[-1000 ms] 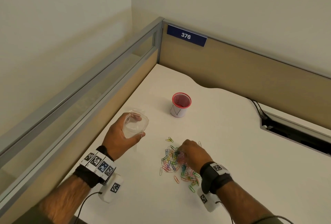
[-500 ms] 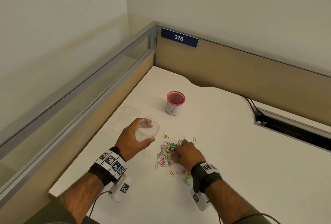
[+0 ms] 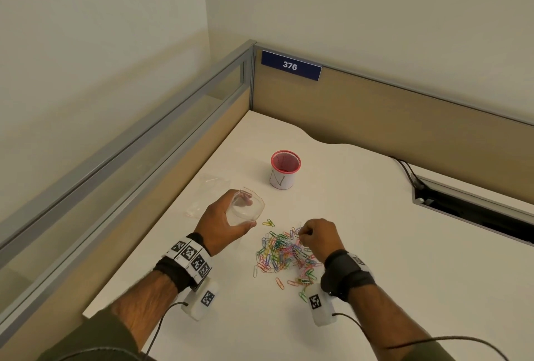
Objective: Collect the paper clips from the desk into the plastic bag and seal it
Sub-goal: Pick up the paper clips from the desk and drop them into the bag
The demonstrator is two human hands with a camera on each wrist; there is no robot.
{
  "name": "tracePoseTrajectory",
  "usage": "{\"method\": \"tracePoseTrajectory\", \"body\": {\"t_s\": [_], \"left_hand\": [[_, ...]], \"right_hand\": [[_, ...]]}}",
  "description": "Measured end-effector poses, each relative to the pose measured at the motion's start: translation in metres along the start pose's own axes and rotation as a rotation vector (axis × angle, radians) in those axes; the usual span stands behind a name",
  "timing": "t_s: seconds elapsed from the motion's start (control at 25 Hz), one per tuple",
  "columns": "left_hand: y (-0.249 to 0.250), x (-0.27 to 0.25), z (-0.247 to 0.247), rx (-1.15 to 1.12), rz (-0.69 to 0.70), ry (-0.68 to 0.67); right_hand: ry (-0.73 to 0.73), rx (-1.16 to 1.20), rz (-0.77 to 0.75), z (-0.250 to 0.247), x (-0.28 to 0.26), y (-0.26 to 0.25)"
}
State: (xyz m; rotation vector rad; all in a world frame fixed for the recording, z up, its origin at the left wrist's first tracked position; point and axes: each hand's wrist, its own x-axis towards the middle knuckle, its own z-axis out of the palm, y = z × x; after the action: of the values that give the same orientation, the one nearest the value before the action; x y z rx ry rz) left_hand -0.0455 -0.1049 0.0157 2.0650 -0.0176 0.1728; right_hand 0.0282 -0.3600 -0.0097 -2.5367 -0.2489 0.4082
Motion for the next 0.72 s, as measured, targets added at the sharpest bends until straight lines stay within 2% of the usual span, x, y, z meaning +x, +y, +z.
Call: {"method": "tracePoseTrajectory", "body": {"t_s": [0.16,0.32,0.4,0.6,0.72], "left_hand": [[0.004,0.009,0.008,-0.001,0.004,-0.019],[0.010,0.014,0.018,-0.001,0.013,-0.041],[0.012,0.015,0.022,0.000,0.033,-0.046],[0.023,0.014,0.028,-0.027,0.053,-0.053],[0.025,0.014,0.026,-0.055,0.047,-0.041]], "right_hand": [[0.029,0.284,0.013,-0.039,-0.017,-0.021],[0.036,0.400,-0.150,-0.074,-0.030,-0.069],[0.034,0.355,-0.240,-0.084,-0.033,-0.094],[-0.003,0.000,-0.403,-0.073,-0.030,-0.133],[0.004,-0.050,-0.459,-0.074,-0.034,-0.141]]}}
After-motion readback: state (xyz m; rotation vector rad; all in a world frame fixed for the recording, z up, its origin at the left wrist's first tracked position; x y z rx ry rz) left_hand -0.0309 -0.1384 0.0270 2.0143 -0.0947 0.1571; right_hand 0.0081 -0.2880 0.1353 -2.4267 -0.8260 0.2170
